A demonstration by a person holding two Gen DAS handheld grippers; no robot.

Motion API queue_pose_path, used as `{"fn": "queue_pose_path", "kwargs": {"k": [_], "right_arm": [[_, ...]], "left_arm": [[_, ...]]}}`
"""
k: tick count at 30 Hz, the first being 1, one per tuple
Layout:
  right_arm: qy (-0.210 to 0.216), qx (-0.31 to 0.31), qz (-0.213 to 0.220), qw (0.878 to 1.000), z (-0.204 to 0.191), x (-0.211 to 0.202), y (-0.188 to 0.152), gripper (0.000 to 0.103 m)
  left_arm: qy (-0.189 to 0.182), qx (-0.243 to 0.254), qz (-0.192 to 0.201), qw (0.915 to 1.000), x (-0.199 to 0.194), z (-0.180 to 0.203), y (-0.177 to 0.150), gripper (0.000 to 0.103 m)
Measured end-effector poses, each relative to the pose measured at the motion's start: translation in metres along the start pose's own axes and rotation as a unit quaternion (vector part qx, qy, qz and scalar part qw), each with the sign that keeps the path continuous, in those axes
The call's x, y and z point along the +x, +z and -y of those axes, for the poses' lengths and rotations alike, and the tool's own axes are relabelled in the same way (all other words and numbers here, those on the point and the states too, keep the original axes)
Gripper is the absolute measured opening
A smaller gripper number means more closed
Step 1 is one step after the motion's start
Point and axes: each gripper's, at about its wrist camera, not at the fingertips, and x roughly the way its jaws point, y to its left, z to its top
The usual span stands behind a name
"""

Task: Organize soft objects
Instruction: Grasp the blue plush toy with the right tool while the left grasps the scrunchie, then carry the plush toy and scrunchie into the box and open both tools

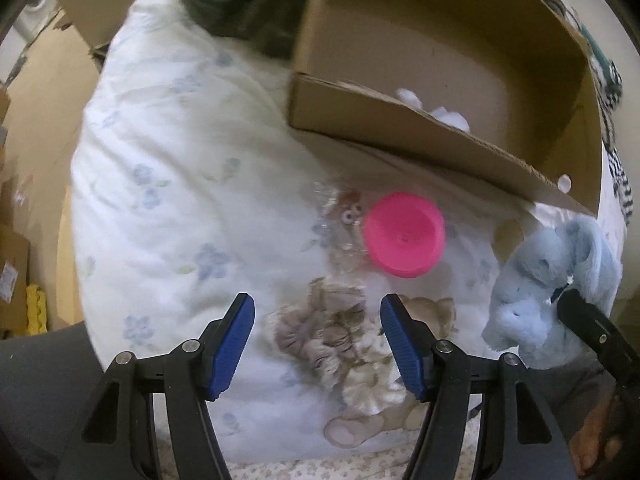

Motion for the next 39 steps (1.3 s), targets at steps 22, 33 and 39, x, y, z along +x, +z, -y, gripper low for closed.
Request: {"fn": "queue_pose_path", "kwargs": {"k": [22,33,39], "right_arm": [[0.011,-0.004,0.018,1.0,-0.002,-0.01,0.0,0.033],[0.002,-0.002,0.024,1.0,-0.001,-0.012,0.002,0.033],[0.008,-0.005,0.029,1.0,-0.005,-0.013,0.004,0.033]], "left_arm": [[0.012,-0.035,0.093,0.995,-0.059,-0.018,-0.006,0.014],[0.029,-0.022,0.122,0.9919,-0.068,-0.02,0.0,0.014],[0.038,-0.02,0.141,0.9891,-0.076,-0.018,-0.001,0.014]]}}
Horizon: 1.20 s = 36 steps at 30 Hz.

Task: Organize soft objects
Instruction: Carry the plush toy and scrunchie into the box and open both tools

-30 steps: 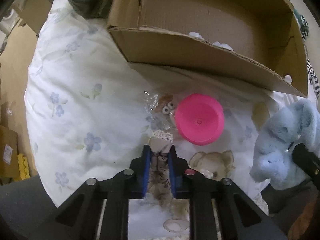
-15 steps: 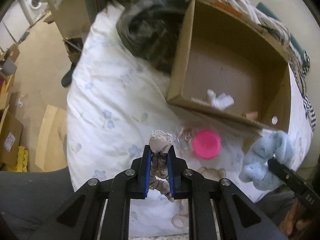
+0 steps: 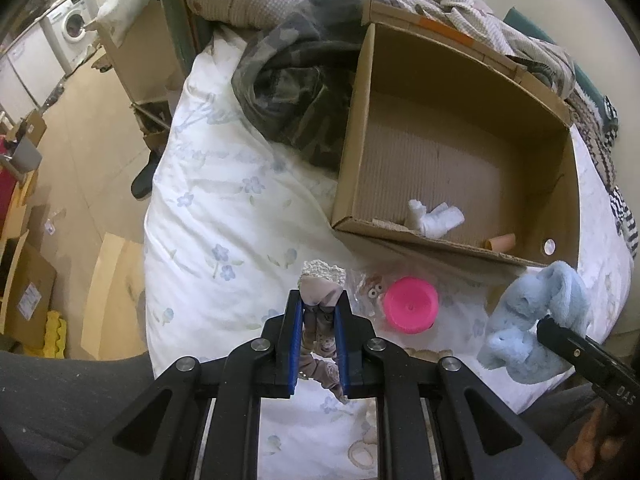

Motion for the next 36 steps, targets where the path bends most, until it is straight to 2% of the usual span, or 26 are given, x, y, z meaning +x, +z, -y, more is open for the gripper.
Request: {"fn": "queue_pose_path", "kwargs": {"k": [5,11,19,25,29,36], "right_arm": [[0.016,-0.005,0.02,1.0,-0.006,-0.012,0.005,0.033],[0.033,-0.007,0.053,0.998,-0.011,-0.038,0.024,0.033],[0.036,-0.014,0.082,0.996,-0.013,-0.06,0.054,0.033],[0.03,-0.028,0.108,0.993,-0.011,-0.07,0.082,0.033],[0.022,-0.032,0.128,0.991,0.004,-0.065,0.093,0.033],[0.001,0.004,0.111,0.994,0.029,-0.039,0.098,0.033]], "left_arm": [[-0.013,0.0,0.033,0.9994,-0.024,0.002,0.009,0.014],[-0.025,0.023,0.077,0.9965,-0.057,0.019,0.035,0.014],[-0.035,0.043,0.102,0.9933,-0.075,0.037,0.073,0.014],[-0.046,0.05,0.11,0.9916,-0.069,0.05,0.099,0.014],[-0.051,0.054,0.109,0.9912,-0.05,0.057,0.109,0.014],[-0.09,0.031,0.086,0.9917,-0.014,0.053,0.106,0.014]]}}
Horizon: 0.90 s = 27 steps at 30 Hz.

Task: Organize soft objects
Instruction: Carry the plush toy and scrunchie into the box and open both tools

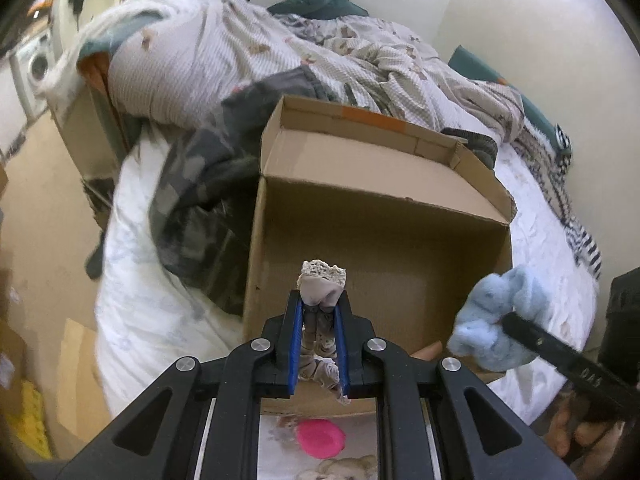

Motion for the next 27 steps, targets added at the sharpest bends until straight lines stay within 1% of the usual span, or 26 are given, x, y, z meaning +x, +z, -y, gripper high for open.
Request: {"fn": "queue_pose_path", "kwargs": {"k": [3,7,11,15,18,27], "right_arm": [[-0.008,-0.007,-0.015,1.0,0.0,0.012,-0.003,0.033],[-0.014,-0.025,-0.036,0.999,-0.006,0.028,-0.005,0.033],[-0.016,-0.041,-0.051,0.998,-0.011,0.041,-0.007,0.033],[-0.02,-0.051,-0.068,0.996,-0.014,0.053,-0.009,0.033],[-0.021,-0.059,-0.08,0.995,-0.014,0.057,-0.013,0.033],[-0.031,-0.07,-0.095,0.993,-0.017,0.063,-0.018,0.034]], "left_arm": [[0.001,-0.012,-0.013,0.9999,0.012,-0.002,-0.003,0.014],[0.028,0.017,-0.013,0.9994,0.025,0.004,-0.005,0.014],[0.043,0.036,-0.016,0.9983,0.033,0.007,-0.008,0.014],[0.043,0.044,-0.025,0.9978,0.038,0.008,-0.011,0.014],[0.053,0.055,-0.027,0.9967,0.042,0.011,-0.014,0.014],[0.061,0.061,-0.036,0.9956,0.052,0.015,-0.018,0.014]]}}
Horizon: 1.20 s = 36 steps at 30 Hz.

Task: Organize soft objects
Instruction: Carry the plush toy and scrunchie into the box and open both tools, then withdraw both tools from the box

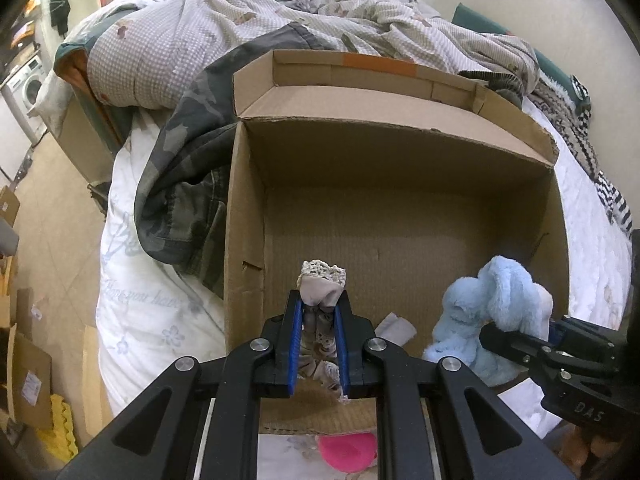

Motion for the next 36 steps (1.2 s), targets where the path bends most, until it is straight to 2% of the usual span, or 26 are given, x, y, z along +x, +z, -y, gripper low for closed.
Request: {"fn": "queue_pose_path", "kwargs": {"k": [15,18,21,23,25,26,27,28,30,33,36], "right_arm": [[-0.019,-0.01,-0.001,1.0,-0.008,0.007,0.008,0.034],[-0.021,-0.009,0.0,1.0,-0.009,0.008,0.009,0.034],[-0.025,-0.009,0.001,1.0,-0.01,0.008,0.008,0.036],[-0.024,-0.008,0.005,1.0,-0.01,0.008,0.008,0.043],[-0.028,-0.008,0.01,1.0,-0.01,0.007,0.009,0.049],[-0.031,-0.008,0.013,0.999,-0.01,0.006,0.009,0.05],[-0.033,-0.009,0.016,0.999,-0.01,0.005,0.01,0.056],[-0.034,-0.008,0.022,0.999,-0.009,0.004,0.01,0.068],[-0.034,-0.007,0.038,0.999,-0.009,-0.001,0.011,0.077],[-0.042,-0.005,0.058,0.997,-0.008,-0.008,0.013,0.077],[-0.045,0.002,0.06,0.997,-0.006,-0.009,0.015,0.077]], "left_arm": [[0.014,0.008,-0.003,0.9999,0.001,0.001,-0.002,0.016],[0.016,0.009,-0.003,0.9998,0.001,0.001,-0.002,0.021],[0.021,0.006,-0.003,0.9998,0.001,0.0,-0.002,0.032],[0.025,0.004,0.004,0.9997,-0.002,0.0,-0.002,0.052],[0.028,0.004,0.016,0.9995,-0.005,0.001,-0.002,0.057],[0.028,0.007,0.019,0.9994,-0.006,0.002,-0.002,0.059],[0.029,0.01,0.02,0.9993,-0.006,0.003,-0.002,0.059],[0.032,0.014,0.022,0.9992,-0.006,0.005,-0.002,0.059],[0.038,0.019,0.026,0.9988,-0.008,0.006,-0.002,0.06],[0.037,0.021,0.033,0.9986,-0.01,0.007,-0.001,0.06],[0.035,0.019,0.032,0.9987,-0.01,0.007,-0.001,0.061]]}}
